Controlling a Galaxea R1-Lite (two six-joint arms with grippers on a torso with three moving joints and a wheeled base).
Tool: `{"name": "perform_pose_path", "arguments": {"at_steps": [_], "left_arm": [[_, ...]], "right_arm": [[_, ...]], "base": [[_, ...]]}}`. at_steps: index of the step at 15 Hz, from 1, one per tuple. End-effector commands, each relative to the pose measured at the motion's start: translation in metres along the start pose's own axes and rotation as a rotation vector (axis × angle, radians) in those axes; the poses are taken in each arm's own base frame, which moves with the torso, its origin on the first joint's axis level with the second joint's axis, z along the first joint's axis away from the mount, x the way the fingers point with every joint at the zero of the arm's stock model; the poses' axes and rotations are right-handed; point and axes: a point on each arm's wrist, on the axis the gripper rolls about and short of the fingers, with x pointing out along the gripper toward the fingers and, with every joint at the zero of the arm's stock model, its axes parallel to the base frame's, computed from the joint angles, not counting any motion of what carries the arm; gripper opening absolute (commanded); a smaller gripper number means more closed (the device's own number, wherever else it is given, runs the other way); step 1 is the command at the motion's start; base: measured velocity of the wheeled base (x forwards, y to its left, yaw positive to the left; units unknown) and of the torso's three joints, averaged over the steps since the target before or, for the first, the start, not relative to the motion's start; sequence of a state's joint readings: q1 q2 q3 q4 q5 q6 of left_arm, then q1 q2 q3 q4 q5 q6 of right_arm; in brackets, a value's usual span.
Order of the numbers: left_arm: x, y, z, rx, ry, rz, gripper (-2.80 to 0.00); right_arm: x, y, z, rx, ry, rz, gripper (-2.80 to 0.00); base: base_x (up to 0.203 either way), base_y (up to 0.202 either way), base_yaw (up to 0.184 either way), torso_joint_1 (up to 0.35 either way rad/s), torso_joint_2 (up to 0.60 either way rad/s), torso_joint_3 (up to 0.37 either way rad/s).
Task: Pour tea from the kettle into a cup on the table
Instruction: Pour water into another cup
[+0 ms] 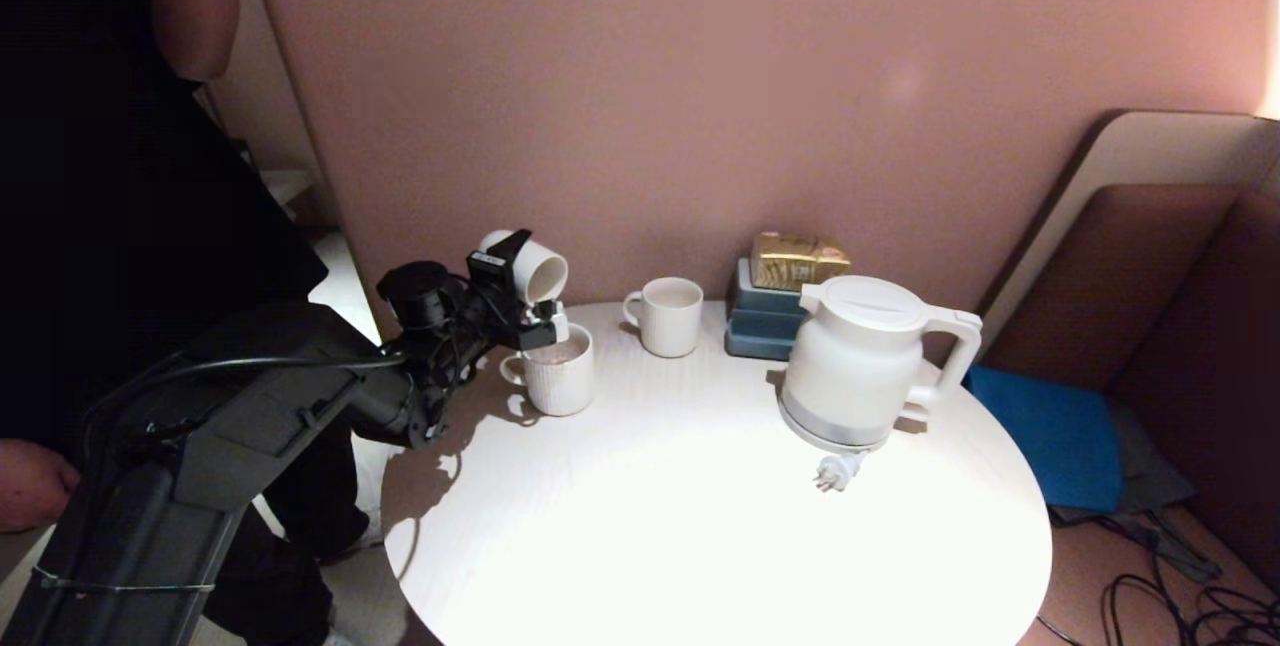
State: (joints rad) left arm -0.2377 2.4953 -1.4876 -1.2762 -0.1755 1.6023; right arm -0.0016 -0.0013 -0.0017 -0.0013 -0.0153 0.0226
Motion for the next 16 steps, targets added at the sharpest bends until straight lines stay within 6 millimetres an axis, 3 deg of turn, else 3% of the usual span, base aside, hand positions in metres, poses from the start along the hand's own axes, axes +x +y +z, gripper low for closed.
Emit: {"name": "perform_pose_path", "arguments": {"at_steps": [1,9,14,16], "left_arm": [[0.002,0.003,0.000,0.013,0.000,0.022,-2.80],[0.002,0.003,0.000,0.009,-0.003,0.021,-2.80],[-0.002,-0.001,0.012,-0.323,0.076,-0.002,-2.80],[-0.005,0.008,0.015,-0.446,0.136,0.009,-2.80]], "right_arm": [[0.000,0.000,0.000,0.000,0.001,0.000,-2.80],[0.000,0.000,0.000,0.000,0.001,0.000,-2.80],[0.000,0.000,0.000,0.000,0.001,0.000,-2.80],[0.000,0.000,0.000,0.000,0.001,0.000,-2.80]], "base": [[0.000,0.000,0.000,0.000,0.00,0.000],[0.000,0.000,0.000,0.000,0.00,0.000],[0.000,0.000,0.000,0.000,0.00,0.000],[0.000,0.000,0.000,0.000,0.00,0.000]]}}
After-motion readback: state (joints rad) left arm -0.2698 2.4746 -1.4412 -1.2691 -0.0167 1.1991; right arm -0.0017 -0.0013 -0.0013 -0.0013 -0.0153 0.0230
